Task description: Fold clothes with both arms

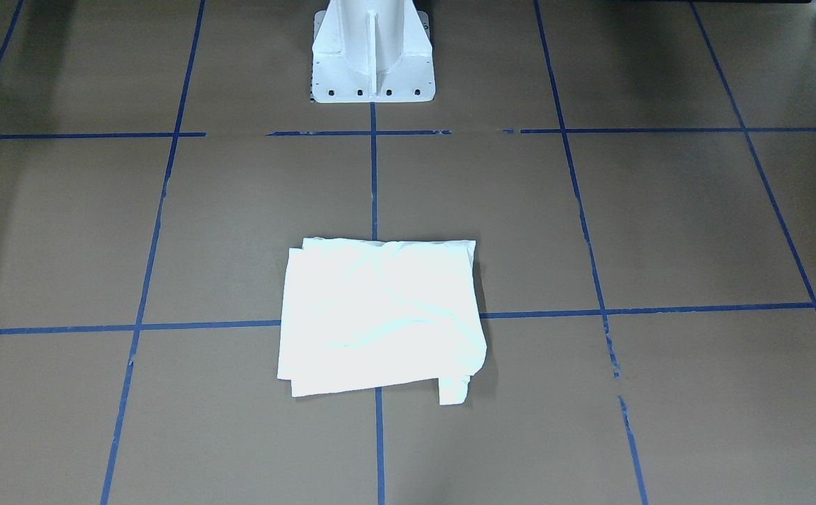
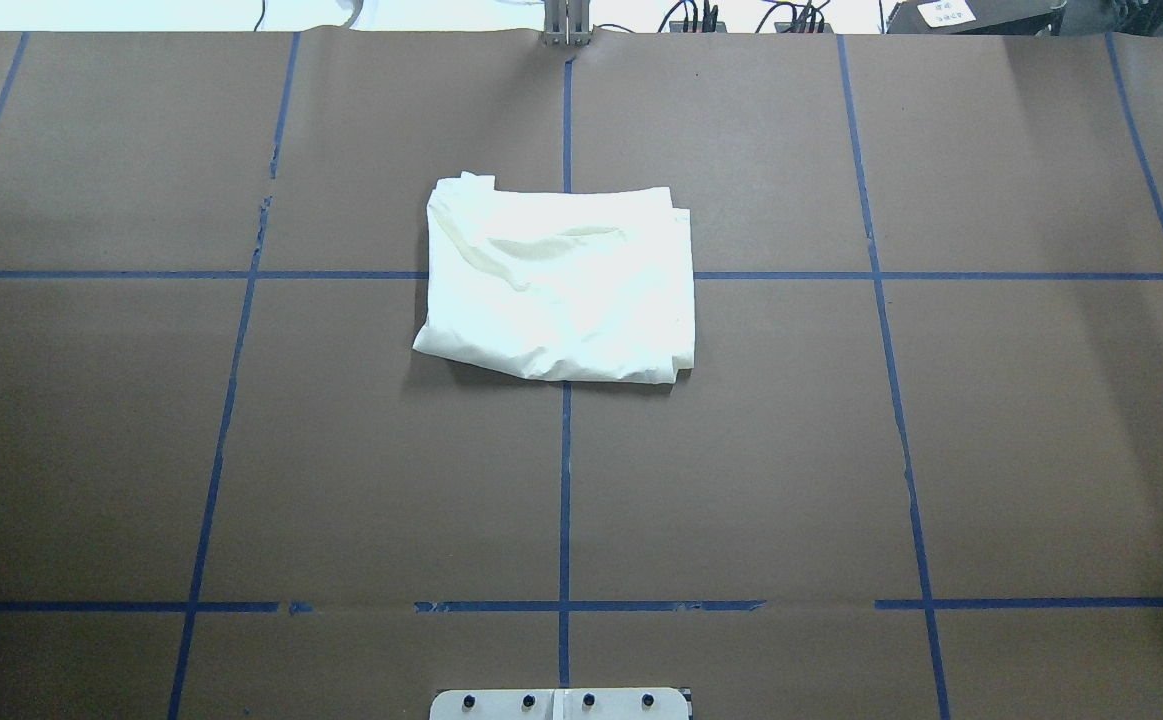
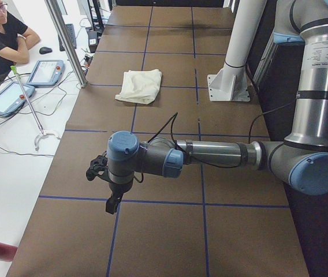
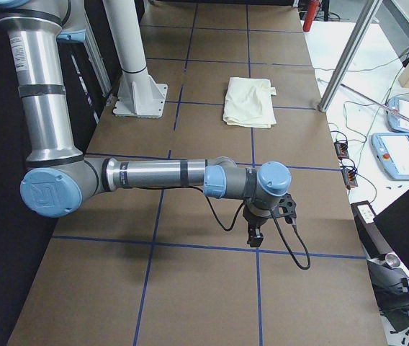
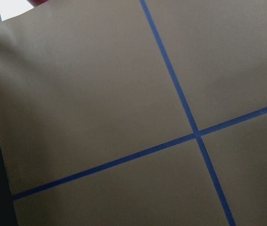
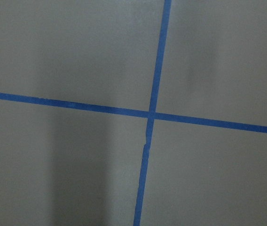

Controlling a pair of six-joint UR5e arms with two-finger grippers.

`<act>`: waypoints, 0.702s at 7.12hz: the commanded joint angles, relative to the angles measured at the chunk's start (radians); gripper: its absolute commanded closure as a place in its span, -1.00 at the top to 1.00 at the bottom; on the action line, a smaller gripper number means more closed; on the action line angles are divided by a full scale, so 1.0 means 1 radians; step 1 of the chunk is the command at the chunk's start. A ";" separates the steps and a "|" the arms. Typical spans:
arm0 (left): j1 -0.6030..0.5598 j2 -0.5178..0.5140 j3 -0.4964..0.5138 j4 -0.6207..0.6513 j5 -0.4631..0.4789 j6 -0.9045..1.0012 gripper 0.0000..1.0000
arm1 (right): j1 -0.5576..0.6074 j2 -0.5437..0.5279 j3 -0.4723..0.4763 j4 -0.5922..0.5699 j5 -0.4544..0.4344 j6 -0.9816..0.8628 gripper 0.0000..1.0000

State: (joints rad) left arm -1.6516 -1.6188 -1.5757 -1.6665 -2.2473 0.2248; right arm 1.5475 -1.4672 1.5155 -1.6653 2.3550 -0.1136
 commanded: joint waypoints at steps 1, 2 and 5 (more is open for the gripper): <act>0.012 -0.004 -0.041 0.127 -0.011 -0.018 1.00 | 0.043 -0.054 0.002 0.021 0.062 0.022 1.00; 0.016 -0.004 -0.085 0.205 -0.026 -0.034 1.00 | 0.064 -0.065 0.005 0.021 0.081 0.022 1.00; 0.092 0.003 -0.087 0.205 -0.032 -0.101 1.00 | 0.074 -0.074 0.009 0.022 0.061 0.019 1.00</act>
State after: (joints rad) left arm -1.5719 -1.6162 -1.6602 -1.4644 -2.2782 0.1326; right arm 1.6193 -1.5353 1.5238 -1.6431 2.4243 -0.0958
